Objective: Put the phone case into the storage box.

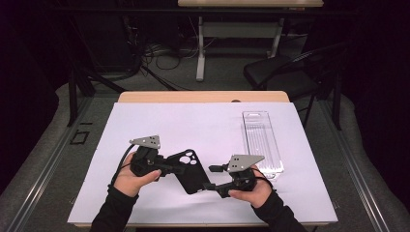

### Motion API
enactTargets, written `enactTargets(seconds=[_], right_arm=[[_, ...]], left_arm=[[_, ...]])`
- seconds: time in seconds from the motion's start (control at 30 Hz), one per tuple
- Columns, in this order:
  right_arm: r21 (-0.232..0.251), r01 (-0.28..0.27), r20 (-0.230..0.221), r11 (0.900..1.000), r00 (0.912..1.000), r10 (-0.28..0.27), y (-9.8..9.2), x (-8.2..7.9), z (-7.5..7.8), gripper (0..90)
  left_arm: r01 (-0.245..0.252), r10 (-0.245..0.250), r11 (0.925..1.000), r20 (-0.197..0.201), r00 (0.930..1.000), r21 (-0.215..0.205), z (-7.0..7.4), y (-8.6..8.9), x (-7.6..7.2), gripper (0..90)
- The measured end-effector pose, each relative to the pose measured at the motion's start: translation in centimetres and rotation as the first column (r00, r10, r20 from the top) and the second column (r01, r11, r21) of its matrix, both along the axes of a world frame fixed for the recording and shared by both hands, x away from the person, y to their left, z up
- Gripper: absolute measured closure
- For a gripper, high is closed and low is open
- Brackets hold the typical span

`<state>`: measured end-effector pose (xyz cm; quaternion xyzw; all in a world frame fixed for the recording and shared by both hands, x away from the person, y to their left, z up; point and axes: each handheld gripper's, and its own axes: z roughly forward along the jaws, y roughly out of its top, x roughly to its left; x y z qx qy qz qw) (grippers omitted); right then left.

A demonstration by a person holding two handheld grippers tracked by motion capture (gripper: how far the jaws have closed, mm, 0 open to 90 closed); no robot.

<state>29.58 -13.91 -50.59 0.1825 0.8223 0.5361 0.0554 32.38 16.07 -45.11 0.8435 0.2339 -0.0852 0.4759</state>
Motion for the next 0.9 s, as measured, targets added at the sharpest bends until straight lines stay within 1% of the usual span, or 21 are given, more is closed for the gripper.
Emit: enactTargets(seconds=[0.03, 0.07, 0.13, 0.17, 0.23, 0.27, 0.3, 0.33, 0.43, 0.5, 0.53, 0.6, 0.73, 0.9], right_arm=[[0.0, 0.0, 0.0, 1.0, 1.0, 0.0, 0.0, 0.0, 0.0, 38.1], [-0.009, 0.016, -0.007, 1.0, 0.9998, -0.016, -0.1, 0.0, 0.1, 35.2], [-0.016, 0.024, -0.011, 1.0, 0.9996, -0.024, -0.1, 0.0, 0.2, 34.4], [-0.018, 0.029, -0.017, 0.999, 0.9994, -0.03, -0.2, 0.1, 0.2, 33.6], [-0.013, 0.042, -0.042, 0.999, 0.9982, -0.042, -0.3, 0.2, 0.3, 30.5], [-0.007, 0.057, -0.062, 0.998, 0.9964, -0.057, -0.3, 0.3, 0.3, 28.7], [-0.005, 0.06, -0.071, 0.998, 0.9957, -0.061, -0.4, 0.3, 0.3, 27.4], [-0.005, 0.06, -0.071, 0.998, 0.9957, -0.061, -0.4, 0.3, 0.3, 27.4], [0.008, 0.082, -0.096, 0.997, 0.9921, -0.081, -0.5, 0.4, 0.4, 22.7], [0.01, 0.083, -0.098, 0.996, 0.9918, -0.082, -0.5, 0.5, 0.4, 21.6], [0.018, 0.089, -0.11, 0.996, 0.9902, -0.086, -0.5, 0.4, 0.5, 19.0], [0.012, 0.097, -0.107, 0.995, 0.9898, -0.095, -0.5, 0.4, 0.7, 17.8], [0.013, 0.104, -0.1, 0.995, 0.9898, -0.102, -0.5, 0.3, 0.9, 15.7], [0.011, 0.112, -0.085, 0.994, 0.9902, -0.111, -0.4, 0.1, 1.3, 14.8]], left_arm=[[0.0, 0.0, 1.0, 0.0, 1.0, 0.0, 0.0, 0.0, 0.0, 81.6], [-0.002, 0.002, 1.0, 0.002, 1.0, 0.005, 0.1, 0.0, -0.1, 81.6], [-0.004, 0.004, 1.0, 0.005, 1.0, 0.008, 0.1, 0.0, -0.1, 81.5], [-0.01, 0.01, 0.9998, 0.011, 0.9999, 0.017, 0.2, 0.0, -0.1, 81.5], [-0.023, 0.022, 0.999, 0.028, 0.9994, 0.037, 0.3, -0.1, -0.2, 81.6], [-0.027, 0.026, 0.9986, 0.033, 0.9991, 0.046, 0.3, -0.1, -0.2, 81.5], [-0.027, 0.026, 0.9986, 0.033, 0.9991, 0.046, 0.3, -0.1, -0.2, 81.6], [-0.029, 0.028, 0.9984, 0.035, 0.999, 0.048, 0.4, -0.1, -0.3, 81.6], [-0.033, 0.031, 0.9979, 0.036, 0.9989, 0.055, 0.5, -0.1, -0.3, 81.6], [-0.032, 0.03, 0.998, 0.035, 0.9989, 0.055, 0.5, -0.1, -0.4, 81.5], [-0.031, 0.029, 0.9978, 0.038, 0.9989, 0.06, 0.5, -0.2, -0.4, 81.5], [-0.034, 0.032, 0.9973, 0.043, 0.9986, 0.065, 0.6, -0.3, -0.5, 81.5], [-0.036, 0.031, 0.9953, 0.054, 0.9981, 0.089, 0.9, -0.5, -0.8, 81.5], [-0.033, 0.027, 0.9948, 0.058, 0.998, 0.096, 1.0, -0.7, -0.9, 81.6]])
